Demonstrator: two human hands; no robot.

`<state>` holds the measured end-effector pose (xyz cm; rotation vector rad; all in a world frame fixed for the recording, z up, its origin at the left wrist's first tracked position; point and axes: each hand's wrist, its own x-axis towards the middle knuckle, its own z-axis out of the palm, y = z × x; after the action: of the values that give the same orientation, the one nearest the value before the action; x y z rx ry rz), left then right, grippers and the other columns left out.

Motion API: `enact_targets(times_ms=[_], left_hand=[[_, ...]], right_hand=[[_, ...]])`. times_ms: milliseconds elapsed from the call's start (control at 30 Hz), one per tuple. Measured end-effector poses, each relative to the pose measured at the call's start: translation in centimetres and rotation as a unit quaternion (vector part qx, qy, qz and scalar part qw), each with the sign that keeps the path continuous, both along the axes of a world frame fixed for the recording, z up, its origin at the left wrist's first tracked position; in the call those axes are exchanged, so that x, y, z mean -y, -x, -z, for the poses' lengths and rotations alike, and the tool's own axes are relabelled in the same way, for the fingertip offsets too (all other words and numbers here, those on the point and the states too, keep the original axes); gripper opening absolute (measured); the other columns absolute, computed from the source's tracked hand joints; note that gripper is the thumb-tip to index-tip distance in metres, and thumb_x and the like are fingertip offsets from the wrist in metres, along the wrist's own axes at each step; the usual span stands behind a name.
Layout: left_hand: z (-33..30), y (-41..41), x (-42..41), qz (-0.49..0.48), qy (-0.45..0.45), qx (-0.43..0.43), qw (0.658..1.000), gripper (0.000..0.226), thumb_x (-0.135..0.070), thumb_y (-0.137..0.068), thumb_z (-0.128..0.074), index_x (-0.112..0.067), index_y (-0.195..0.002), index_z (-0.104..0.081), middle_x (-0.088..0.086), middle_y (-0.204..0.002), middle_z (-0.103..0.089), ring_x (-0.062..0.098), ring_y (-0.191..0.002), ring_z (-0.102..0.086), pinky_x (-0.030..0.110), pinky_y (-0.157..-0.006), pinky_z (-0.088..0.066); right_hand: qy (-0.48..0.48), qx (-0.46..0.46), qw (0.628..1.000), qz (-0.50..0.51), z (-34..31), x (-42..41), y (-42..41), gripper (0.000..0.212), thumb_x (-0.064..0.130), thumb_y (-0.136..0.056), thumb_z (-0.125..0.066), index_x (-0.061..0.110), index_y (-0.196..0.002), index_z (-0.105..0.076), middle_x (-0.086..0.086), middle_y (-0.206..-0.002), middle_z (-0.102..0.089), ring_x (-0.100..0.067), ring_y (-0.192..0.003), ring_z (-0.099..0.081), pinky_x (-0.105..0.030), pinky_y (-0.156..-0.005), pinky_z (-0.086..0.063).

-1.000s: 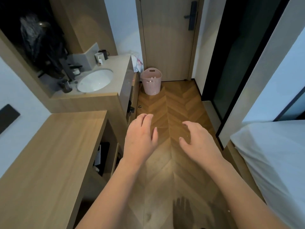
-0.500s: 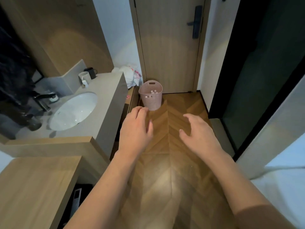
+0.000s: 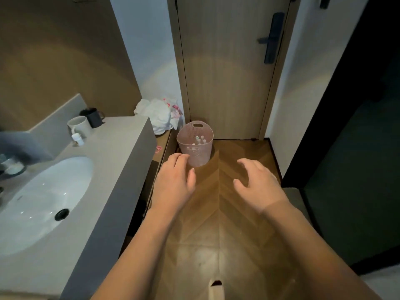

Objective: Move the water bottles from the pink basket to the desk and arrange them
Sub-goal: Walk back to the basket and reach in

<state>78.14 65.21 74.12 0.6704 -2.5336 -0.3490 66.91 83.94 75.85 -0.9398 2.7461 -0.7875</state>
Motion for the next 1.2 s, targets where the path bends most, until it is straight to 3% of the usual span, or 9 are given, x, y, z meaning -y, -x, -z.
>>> enact_targets(times_ms=[233,400,567,733,800,900,1033,1200], left_hand=[[-0.4,15.1,7.2,0.013,-0.020,-0.001,1.000,0.039,-0.029,-0.094,-0.055,-0.017,-0.131,-0.054,-0.001,-0.130,-0.055,0.016,-0.117,-0.053,0.030,-0.096,-0.046],[1.7,24.6,11.5,0.013,-0.023,0.032,0.999,0.040,-0.029,-0.093,-0.056,-0.016,-0.131,-0.054,-0.001,-0.131,-0.054,0.016,-0.117,-0.054,0.030,-0.095,-0.048],[1.7,34.4,16.5,-0.025,-0.012,0.044,0.999,0.038,-0.029,-0.095,-0.055,-0.017,-0.130,-0.055,0.000,-0.132,-0.055,0.014,-0.116,-0.054,0.021,-0.092,-0.039],[-0.9,44.2,20.6,-0.048,-0.004,0.048,0.998,0.040,-0.031,-0.095,-0.053,-0.016,-0.133,-0.054,0.001,-0.131,-0.055,0.016,-0.116,-0.054,0.028,-0.089,-0.045],[-1.3,47.4,22.2,-0.060,-0.010,0.035,0.998,0.040,-0.029,-0.095,-0.054,-0.015,-0.132,-0.054,0.002,-0.130,-0.055,0.017,-0.116,-0.055,0.027,-0.085,-0.045],[-0.5,51.0,24.7,-0.072,-0.007,0.058,0.996,0.040,-0.031,-0.096,-0.052,-0.018,-0.133,-0.053,-0.001,-0.131,-0.054,0.013,-0.116,-0.054,0.024,-0.086,-0.041],[1.2,55.9,30.1,-0.095,-0.041,0.062,0.993,0.041,-0.033,-0.096,-0.052,-0.018,-0.134,-0.053,0.000,-0.132,-0.055,0.014,-0.117,-0.055,0.025,-0.091,-0.045],[3.3,62.4,38.4,-0.105,-0.055,0.079,0.990,0.040,-0.033,-0.096,-0.050,-0.019,-0.133,-0.054,0.001,-0.128,-0.057,0.014,-0.108,-0.059,0.028,-0.086,-0.050]], right_hand=[[0.003,0.013,1.000,0.012,-0.5,6.6,13.9,0.054,0.037,-0.094,-0.059,0.029,-0.144,-0.040,0.005,-0.146,-0.046,-0.015,-0.126,-0.050,-0.042,-0.106,-0.046],[-0.006,0.021,1.000,-0.002,1.0,11.4,24.0,0.053,0.035,-0.094,-0.056,0.027,-0.145,-0.041,0.004,-0.146,-0.047,-0.016,-0.131,-0.047,-0.042,-0.109,-0.041],[0.003,0.033,0.999,-0.026,1.8,16.6,35.4,0.053,0.036,-0.095,-0.056,0.029,-0.145,-0.040,0.006,-0.148,-0.045,-0.016,-0.129,-0.048,-0.043,-0.109,-0.043],[0.010,0.035,0.998,-0.046,0.6,21.9,45.8,0.051,0.037,-0.095,-0.057,0.031,-0.143,-0.041,0.006,-0.145,-0.047,-0.014,-0.122,-0.053,-0.042,-0.107,-0.045],[0.009,0.039,0.998,-0.056,0.4,24.2,48.9,0.050,0.038,-0.095,-0.058,0.032,-0.142,-0.041,0.006,-0.144,-0.047,-0.012,-0.116,-0.056,-0.040,-0.104,-0.048],[-0.006,0.049,0.996,-0.074,0.7,27.8,53.1,0.051,0.039,-0.095,-0.059,0.032,-0.143,-0.041,0.007,-0.146,-0.046,-0.012,-0.123,-0.052,-0.038,-0.106,-0.046],[-0.030,0.055,0.993,-0.099,1.9,33.7,59.0,0.055,0.039,-0.094,-0.061,0.033,-0.144,-0.040,0.008,-0.147,-0.044,-0.011,-0.124,-0.052,-0.036,-0.106,-0.046],[-0.059,0.040,0.988,-0.135,2.7,41.7,65.8,0.057,0.037,-0.094,-0.061,0.030,-0.146,-0.039,0.006,-0.147,-0.044,-0.013,-0.122,-0.054,-0.036,-0.107,-0.045]])
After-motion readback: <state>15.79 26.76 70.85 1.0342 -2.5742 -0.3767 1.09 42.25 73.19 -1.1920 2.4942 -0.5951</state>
